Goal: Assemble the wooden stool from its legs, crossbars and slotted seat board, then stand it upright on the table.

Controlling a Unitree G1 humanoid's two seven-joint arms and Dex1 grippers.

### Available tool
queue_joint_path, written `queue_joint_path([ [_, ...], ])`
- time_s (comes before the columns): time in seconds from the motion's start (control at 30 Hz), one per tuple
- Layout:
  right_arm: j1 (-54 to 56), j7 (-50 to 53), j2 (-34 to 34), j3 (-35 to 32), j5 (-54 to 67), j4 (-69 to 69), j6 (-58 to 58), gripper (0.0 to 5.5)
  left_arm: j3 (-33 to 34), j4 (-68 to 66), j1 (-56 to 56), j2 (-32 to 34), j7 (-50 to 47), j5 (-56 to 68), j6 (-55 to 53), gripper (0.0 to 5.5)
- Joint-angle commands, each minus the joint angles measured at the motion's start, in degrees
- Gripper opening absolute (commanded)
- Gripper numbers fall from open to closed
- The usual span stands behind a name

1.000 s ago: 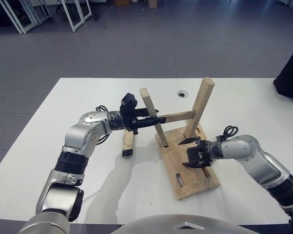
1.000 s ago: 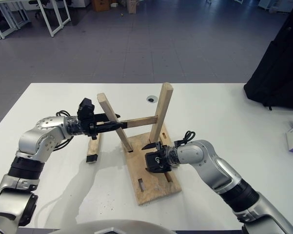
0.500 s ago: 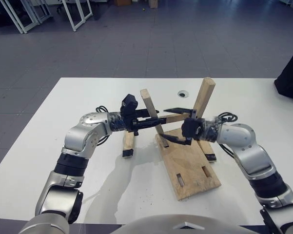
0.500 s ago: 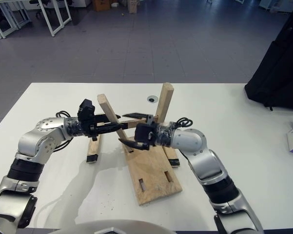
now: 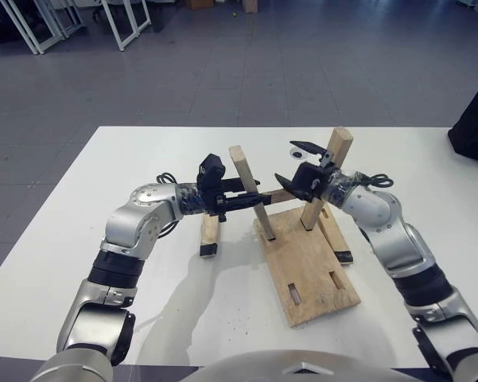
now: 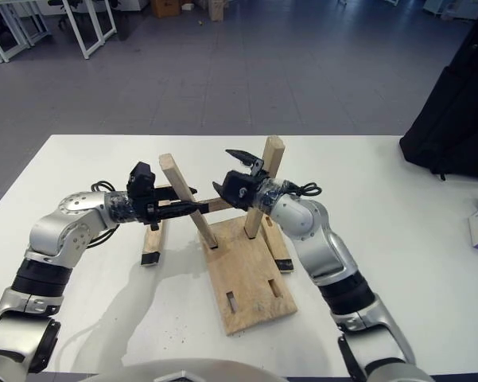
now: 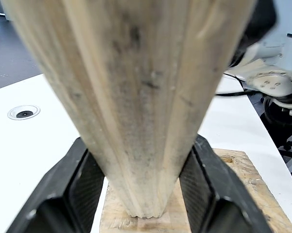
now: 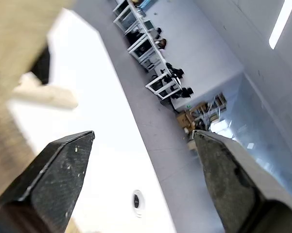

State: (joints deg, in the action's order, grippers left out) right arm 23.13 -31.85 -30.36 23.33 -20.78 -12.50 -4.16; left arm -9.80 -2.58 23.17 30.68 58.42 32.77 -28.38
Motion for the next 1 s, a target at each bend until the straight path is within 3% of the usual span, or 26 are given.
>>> queue_joint_path([
  [0.03,-9.0,-15.6,-7.4,11.3,-5.1,4.1,-5.2,3.77,-7.8,-4.1,-7.4,1.1,-1.8,-7.6,-4.9,2.04],
  [0.23,-5.8,-10.3,-5.7,9.0,-4.7,6.1,-2.7,3.77,-8.0,-3.9,-7.7,1.0,-1.8,-7.6,-4.3,2.04],
  [0.37,-3.5,0.0,6.2,-0.9,6.1,0.9,-5.8,3.77,-8.7,-4.3,-7.2,0.8,-1.6,-8.0,-4.0,2.04],
  [0.53,-1.1,12.6,14.5,-10.5,9.7,-1.7,-1.0,3.77,-8.8,-3.8,-7.5,1.5,-1.5,-7.8,-3.7,2.04],
  [0.67,-4.3,19.5,14.7,-11.6,5.2,-2.6,6.1,3.77,-8.9,-3.7,-7.6,2.1,-1.3,-7.9,-3.5,2.04],
  [0.8,-7.8,23.9,15.5,-16.9,7.1,0.5,6.8,3.77,-8.8,-4.2,-7.3,2.3,-1.1,-8.1,-3.2,2.04],
  [1.0,-11.3,25.2,16.4,-15.6,5.2,2.7,6.4,3.77,-8.9,-3.9,-7.4,3.0,-1.0,-8.1,-2.9,2.04],
])
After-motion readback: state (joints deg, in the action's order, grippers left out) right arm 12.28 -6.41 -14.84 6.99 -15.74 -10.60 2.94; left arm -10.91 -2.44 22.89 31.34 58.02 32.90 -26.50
